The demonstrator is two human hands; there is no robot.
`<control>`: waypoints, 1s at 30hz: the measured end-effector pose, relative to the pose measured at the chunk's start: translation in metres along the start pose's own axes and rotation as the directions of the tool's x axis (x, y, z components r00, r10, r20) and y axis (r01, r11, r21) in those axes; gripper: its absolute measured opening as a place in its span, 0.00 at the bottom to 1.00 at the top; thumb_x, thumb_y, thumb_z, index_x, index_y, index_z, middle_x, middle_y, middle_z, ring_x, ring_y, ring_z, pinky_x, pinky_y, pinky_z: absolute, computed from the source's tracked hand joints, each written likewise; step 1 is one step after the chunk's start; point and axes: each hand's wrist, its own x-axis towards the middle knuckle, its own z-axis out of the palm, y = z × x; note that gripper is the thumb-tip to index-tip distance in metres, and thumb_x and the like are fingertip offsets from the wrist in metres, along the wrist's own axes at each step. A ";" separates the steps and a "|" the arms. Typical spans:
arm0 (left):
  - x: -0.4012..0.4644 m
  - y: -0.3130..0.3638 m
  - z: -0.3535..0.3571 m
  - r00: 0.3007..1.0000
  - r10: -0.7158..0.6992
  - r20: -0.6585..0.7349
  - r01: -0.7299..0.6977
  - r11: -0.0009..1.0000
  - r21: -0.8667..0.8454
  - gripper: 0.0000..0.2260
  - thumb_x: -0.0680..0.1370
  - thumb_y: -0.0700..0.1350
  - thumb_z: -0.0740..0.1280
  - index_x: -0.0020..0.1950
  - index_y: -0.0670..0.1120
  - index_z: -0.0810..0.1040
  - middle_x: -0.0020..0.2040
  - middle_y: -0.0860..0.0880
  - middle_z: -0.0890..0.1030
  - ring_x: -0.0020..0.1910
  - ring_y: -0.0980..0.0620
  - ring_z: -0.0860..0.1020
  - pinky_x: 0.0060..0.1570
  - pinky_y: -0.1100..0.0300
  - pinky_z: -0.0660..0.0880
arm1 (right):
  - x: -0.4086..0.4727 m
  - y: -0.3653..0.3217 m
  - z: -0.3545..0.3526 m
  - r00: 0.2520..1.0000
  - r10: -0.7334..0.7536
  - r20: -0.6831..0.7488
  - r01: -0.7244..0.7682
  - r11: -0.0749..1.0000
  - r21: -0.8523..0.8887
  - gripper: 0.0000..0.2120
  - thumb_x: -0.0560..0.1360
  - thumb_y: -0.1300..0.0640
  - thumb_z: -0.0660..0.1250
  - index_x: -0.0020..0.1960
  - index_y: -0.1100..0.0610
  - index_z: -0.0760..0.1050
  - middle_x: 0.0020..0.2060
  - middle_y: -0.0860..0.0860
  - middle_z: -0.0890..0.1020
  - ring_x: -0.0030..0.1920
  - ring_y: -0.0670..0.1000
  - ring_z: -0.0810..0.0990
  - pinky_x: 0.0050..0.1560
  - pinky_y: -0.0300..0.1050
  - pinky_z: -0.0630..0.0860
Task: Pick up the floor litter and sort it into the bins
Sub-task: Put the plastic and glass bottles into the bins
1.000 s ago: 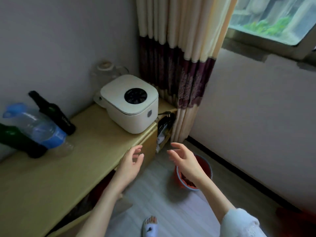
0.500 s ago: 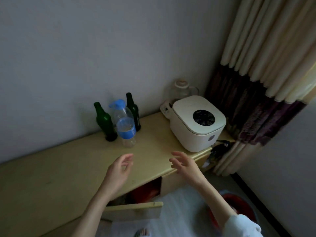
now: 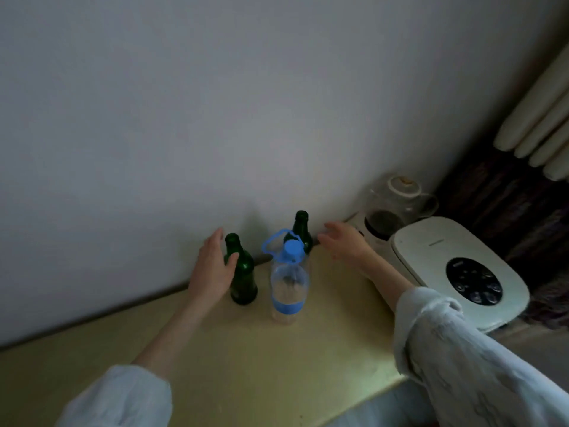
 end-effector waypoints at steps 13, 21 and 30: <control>0.051 -0.026 0.012 0.992 -0.092 -0.082 0.074 0.976 -0.203 0.13 0.73 0.40 0.70 0.56 0.38 0.76 0.50 0.40 0.82 0.50 0.44 0.80 0.51 0.59 0.71 | 0.080 -0.031 0.031 0.995 -0.074 -0.070 0.035 0.897 -0.441 0.16 0.76 0.49 0.63 0.58 0.59 0.72 0.54 0.56 0.79 0.54 0.57 0.77 0.50 0.49 0.75; 0.051 0.024 -0.031 0.940 0.025 -0.341 -0.107 0.969 -0.224 0.13 0.75 0.39 0.67 0.58 0.37 0.73 0.53 0.37 0.79 0.52 0.41 0.78 0.51 0.61 0.69 | 0.024 -0.034 -0.035 0.944 -0.124 -0.307 0.046 0.967 -0.250 0.16 0.77 0.48 0.63 0.57 0.59 0.73 0.49 0.54 0.78 0.45 0.54 0.75 0.43 0.46 0.72; -0.026 0.198 -0.089 0.753 0.382 -0.536 -0.497 0.864 -0.083 0.13 0.74 0.38 0.68 0.57 0.35 0.74 0.52 0.36 0.79 0.50 0.40 0.79 0.53 0.56 0.73 | -0.128 -0.026 -0.163 0.754 -0.239 -0.612 0.200 0.971 -0.132 0.15 0.76 0.48 0.65 0.55 0.59 0.76 0.51 0.55 0.81 0.52 0.56 0.78 0.48 0.47 0.73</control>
